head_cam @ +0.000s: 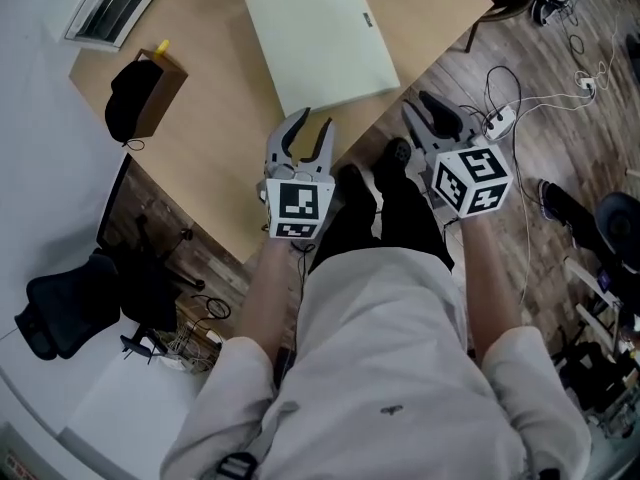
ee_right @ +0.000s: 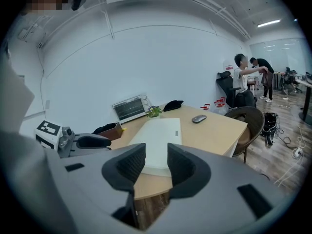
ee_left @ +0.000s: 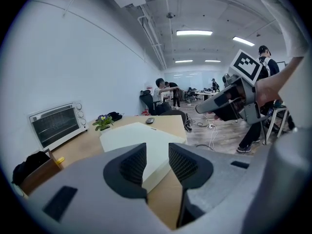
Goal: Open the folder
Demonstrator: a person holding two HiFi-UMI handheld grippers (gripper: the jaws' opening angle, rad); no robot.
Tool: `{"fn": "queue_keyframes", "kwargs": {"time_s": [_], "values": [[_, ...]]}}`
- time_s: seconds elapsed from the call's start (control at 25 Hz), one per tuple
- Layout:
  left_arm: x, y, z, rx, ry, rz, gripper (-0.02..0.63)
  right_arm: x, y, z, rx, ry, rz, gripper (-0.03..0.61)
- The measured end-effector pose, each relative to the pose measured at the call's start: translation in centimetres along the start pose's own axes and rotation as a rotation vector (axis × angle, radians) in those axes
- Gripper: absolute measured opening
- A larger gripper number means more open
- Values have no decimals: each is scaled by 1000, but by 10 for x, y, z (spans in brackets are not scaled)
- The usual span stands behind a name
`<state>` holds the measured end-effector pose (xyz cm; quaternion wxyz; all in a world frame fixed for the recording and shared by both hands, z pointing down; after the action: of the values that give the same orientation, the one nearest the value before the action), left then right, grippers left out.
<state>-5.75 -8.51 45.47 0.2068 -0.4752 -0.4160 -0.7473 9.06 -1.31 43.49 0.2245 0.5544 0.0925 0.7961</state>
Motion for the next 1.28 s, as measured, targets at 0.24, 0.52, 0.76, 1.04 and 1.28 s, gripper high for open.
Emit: {"fn": "queue_keyframes", "kwargs": {"time_s": [0.24,0.52,0.76,1.04,1.28], "values": [[21,23,3,-36,215,-16,133,12,8,8,10,22,-9,133],[32,42,17,-18,400,-19,144,22,16,20,11,42,-16,133],[39,53,27,-37,590,3,144,30,22,30,5,54,-18,133],[44,62,35,-48,695,28,146,36,23,38,-2,63,-15,133],[47,68,37,-41,771,59,146,38,23,43,-18,84,-3,133]]}}
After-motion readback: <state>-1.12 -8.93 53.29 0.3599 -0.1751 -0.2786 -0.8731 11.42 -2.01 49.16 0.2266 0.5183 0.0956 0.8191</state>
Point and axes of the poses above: the fingertips, and each gripper's own axes: y forward along the fingers, z to its right, x out of its underside, the point moved 2 cm from there along -y, backward along the fingers, and after that the axes turned 13 degrees about -x, right-handed, at the moved point
